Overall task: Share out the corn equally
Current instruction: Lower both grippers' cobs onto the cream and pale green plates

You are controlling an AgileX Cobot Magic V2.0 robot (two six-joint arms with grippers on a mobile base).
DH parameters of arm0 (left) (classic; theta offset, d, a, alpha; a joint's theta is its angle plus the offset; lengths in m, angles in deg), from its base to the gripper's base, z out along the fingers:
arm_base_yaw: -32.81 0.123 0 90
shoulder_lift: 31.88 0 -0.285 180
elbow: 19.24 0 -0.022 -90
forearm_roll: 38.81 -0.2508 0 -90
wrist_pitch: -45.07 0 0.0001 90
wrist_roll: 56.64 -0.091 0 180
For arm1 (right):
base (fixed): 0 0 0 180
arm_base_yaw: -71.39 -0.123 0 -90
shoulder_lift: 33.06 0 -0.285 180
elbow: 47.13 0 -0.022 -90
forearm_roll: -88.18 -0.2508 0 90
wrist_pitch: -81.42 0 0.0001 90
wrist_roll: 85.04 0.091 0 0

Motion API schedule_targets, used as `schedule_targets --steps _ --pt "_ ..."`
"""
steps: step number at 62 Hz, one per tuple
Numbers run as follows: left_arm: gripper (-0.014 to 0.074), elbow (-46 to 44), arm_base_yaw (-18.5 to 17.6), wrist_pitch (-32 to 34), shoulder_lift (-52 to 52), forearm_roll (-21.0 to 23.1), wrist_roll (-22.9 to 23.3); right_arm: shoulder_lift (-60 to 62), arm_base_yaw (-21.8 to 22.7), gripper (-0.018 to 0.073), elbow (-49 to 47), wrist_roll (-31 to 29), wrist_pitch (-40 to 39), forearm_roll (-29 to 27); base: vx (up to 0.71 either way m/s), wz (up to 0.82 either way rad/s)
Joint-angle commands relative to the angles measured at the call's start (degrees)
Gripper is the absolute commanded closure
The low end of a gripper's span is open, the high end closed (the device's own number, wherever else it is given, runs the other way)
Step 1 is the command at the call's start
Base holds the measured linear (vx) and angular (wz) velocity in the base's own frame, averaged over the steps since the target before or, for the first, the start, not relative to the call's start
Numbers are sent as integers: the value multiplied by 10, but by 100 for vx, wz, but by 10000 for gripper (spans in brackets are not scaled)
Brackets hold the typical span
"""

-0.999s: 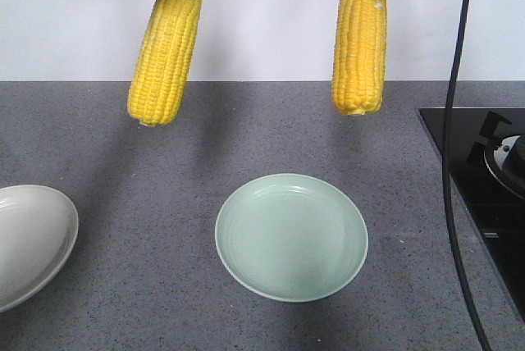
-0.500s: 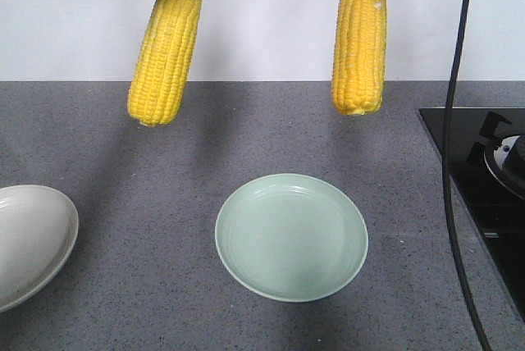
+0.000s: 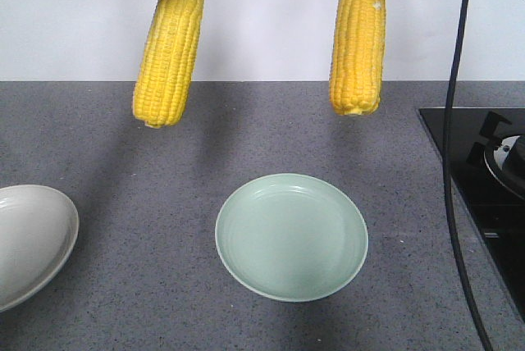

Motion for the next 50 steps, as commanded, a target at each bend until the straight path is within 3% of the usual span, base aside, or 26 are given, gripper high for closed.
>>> schedule_targets --steps 1,9,20,28,40,50 --pt "603 12 -2 11 31 4 6 10 0 564 4 -17 12 -31 0 0" --pt "603 89 -2 11 39 -19 2 9 -12 564 60 -44 12 -30 0 0" --pt "603 208 -2 11 66 -41 -46 11 -62 564 155 -117 12 -21 0 0" --pt "603 267 -2 11 100 -120 -48 0 -98 564 200 -184 -11 -23 0 0" --pt "603 303 -2 11 162 -244 -18 -34 -130 564 217 -191 -55 -21 0 0" --pt "603 324 -2 11 205 -319 12 -58 -147 560 217 -205 -59 -11 0 0"
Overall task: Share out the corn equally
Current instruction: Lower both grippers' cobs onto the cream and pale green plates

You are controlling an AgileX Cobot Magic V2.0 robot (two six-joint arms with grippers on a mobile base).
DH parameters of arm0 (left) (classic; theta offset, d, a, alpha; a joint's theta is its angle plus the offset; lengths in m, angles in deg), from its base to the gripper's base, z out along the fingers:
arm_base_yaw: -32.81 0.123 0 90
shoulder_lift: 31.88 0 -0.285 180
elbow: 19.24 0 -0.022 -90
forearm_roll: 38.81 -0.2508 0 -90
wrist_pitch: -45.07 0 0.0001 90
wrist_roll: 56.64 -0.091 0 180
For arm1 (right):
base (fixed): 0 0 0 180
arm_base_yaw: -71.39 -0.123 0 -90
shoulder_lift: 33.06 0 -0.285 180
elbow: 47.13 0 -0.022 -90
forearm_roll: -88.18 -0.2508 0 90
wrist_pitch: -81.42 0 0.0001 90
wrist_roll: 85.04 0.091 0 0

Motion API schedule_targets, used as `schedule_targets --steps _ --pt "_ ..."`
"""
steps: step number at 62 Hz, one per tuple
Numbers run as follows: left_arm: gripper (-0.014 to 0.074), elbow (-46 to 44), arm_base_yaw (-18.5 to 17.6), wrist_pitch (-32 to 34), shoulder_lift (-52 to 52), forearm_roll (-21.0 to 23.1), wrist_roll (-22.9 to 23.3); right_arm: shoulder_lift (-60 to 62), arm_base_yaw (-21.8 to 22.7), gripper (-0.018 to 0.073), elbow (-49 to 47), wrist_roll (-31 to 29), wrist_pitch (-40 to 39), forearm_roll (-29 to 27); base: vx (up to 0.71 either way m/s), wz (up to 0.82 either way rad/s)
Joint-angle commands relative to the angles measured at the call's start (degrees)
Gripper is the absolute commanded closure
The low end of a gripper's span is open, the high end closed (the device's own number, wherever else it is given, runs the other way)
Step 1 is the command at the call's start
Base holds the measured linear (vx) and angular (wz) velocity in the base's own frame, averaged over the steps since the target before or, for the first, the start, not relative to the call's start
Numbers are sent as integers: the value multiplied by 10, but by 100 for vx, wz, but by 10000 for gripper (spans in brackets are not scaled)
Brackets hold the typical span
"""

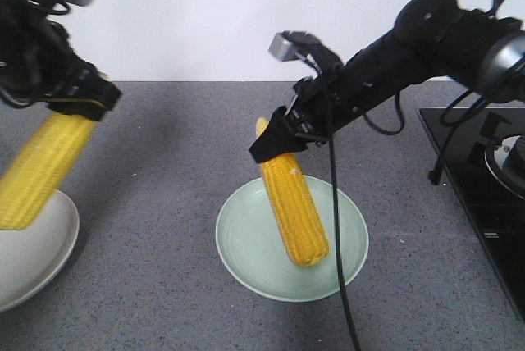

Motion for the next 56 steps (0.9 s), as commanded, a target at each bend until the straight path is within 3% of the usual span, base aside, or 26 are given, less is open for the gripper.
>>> schedule_targets --steps 1,15,23,33,42,56 --pt "603 -1 -2 6 47 -47 24 17 -8 559 -12 -20 -11 -22 0 0" --pt "603 27 -2 6 62 -115 53 9 -10 480 -12 -30 15 -12 0 0" --pt "603 50 -2 7 62 -123 54 9 -10 349 -12 -28 14 16 0 0" --pt "603 68 -2 6 62 -132 54 9 -10 133 -12 -23 10 19 0 0" --pt "603 69 -2 6 62 -132 54 10 -10 2 -14 -5 6 21 0 0" --pt "603 69 -2 6 62 -144 51 23 -9 -4 -18 3 -11 31 0 0"
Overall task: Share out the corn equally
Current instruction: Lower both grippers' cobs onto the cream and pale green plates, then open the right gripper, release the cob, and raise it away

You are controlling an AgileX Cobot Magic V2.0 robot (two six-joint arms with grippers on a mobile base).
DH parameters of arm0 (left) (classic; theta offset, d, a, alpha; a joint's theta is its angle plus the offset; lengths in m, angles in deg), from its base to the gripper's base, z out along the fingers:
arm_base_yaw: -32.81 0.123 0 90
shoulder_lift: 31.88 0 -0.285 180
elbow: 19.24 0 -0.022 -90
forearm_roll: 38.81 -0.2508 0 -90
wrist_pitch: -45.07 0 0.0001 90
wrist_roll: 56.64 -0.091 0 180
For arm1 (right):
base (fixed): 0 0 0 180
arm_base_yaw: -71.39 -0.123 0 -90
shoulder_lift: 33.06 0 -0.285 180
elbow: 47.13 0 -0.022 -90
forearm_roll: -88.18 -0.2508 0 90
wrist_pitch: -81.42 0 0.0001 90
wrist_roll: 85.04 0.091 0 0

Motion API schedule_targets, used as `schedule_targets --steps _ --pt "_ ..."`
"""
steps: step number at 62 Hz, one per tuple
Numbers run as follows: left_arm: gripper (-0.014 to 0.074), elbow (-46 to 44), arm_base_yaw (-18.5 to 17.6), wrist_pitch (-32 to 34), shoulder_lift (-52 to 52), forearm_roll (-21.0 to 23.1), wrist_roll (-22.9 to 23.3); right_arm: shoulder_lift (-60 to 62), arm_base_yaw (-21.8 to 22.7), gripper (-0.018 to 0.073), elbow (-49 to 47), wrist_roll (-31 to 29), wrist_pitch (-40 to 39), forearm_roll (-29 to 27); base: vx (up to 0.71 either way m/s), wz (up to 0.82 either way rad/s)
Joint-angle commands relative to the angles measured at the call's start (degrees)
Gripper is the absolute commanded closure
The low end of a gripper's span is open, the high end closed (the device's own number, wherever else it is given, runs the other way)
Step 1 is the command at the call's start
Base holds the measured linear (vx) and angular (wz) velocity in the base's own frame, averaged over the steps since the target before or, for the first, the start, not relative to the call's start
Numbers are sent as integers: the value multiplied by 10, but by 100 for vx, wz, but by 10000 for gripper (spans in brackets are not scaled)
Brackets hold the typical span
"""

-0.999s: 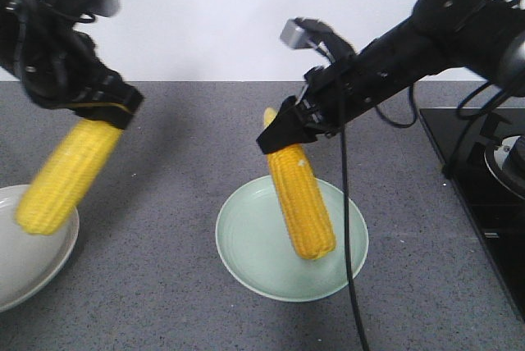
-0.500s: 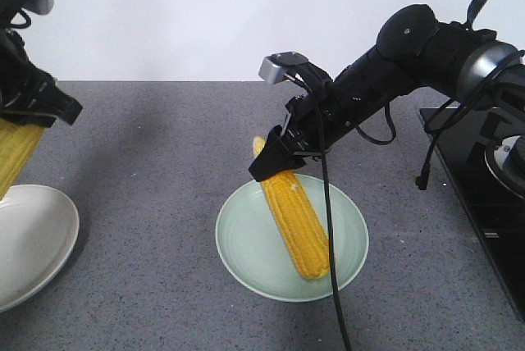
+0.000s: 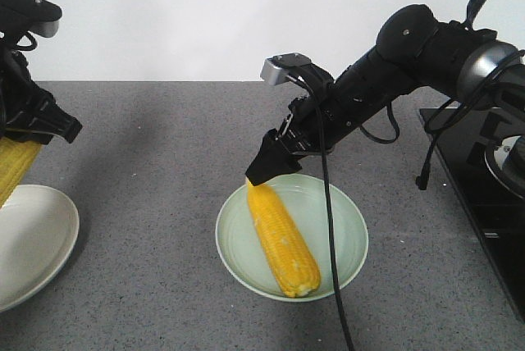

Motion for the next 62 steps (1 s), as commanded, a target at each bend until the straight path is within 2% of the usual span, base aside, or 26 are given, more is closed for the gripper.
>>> schedule_targets --steps 1,9,14,28,35,42,52,62 --pt "603 -13 -2 6 21 -25 3 45 0 -1 -20 4 -12 -16 0 0" --pt "603 -13 0 11 20 -73 8 69 8 34 -53 44 -6 -14 0 0" --pt "603 -13 14 28 19 -82 15 93 9 71 -79 74 -2 -12 0 0" --pt "603 -13 73 61 13 -59 23 174 8 248 -122 78 6 -11 0 0" --pt "603 -3 95 77 0 -27 23 216 8 368 -121 71 -5 -9 0 0" --pt "603 29 108 93 -15 -3 23 247 8 452 -121 70 -9 2 0 0" --pt "603 71 112 123 -27 -3 23 271 8 488 -121 70 -10 21 0 0" --pt "600 72 112 116 -31 -2 23 273 8 483 -121 71 -8 37 0 0"
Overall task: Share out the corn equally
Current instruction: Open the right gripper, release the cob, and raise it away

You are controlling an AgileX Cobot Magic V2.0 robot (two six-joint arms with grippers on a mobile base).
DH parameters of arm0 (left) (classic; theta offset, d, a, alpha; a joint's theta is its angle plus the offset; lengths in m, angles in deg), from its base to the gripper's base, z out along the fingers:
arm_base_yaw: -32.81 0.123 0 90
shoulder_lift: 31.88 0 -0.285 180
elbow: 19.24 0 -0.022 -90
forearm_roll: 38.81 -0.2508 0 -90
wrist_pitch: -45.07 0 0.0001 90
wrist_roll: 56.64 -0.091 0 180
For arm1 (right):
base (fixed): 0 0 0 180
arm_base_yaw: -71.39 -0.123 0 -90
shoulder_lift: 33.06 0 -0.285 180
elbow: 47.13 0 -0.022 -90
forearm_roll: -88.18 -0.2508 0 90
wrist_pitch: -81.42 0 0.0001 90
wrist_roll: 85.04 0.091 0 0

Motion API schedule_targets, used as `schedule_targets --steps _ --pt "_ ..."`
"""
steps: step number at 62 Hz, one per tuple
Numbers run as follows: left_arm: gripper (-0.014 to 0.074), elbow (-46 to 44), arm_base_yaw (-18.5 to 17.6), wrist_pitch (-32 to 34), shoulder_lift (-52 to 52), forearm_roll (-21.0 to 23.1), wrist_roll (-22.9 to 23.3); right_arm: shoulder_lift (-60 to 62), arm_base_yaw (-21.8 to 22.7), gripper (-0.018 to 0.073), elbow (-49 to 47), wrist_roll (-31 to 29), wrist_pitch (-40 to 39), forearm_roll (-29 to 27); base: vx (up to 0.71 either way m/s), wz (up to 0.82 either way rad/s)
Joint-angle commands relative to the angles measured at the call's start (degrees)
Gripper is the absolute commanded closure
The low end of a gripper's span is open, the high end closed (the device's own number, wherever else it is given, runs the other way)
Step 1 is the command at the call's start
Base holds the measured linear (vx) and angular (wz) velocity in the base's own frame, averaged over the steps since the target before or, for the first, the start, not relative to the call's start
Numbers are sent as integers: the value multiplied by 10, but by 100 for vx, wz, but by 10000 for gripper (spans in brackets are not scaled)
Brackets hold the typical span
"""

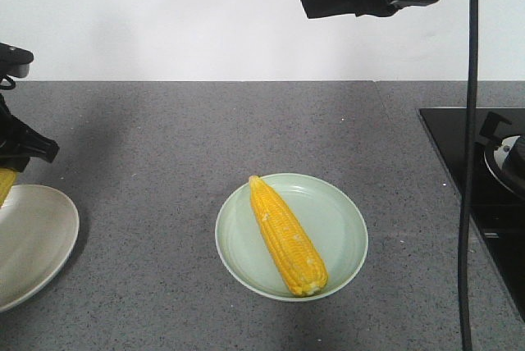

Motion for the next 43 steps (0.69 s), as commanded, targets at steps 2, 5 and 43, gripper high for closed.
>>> schedule_targets --steps 2,5,43 --pt "598 -14 1 18 20 -3 6 18 2 482 -16 -5 -25 0 0 0" --pt "593 -14 1 13 20 -3 6 18 2 480 -16 -2 -26 7 0 0" --pt "298 -14 1 -11 20 -3 8 18 2 466 -16 -2 -26 8 0 0"
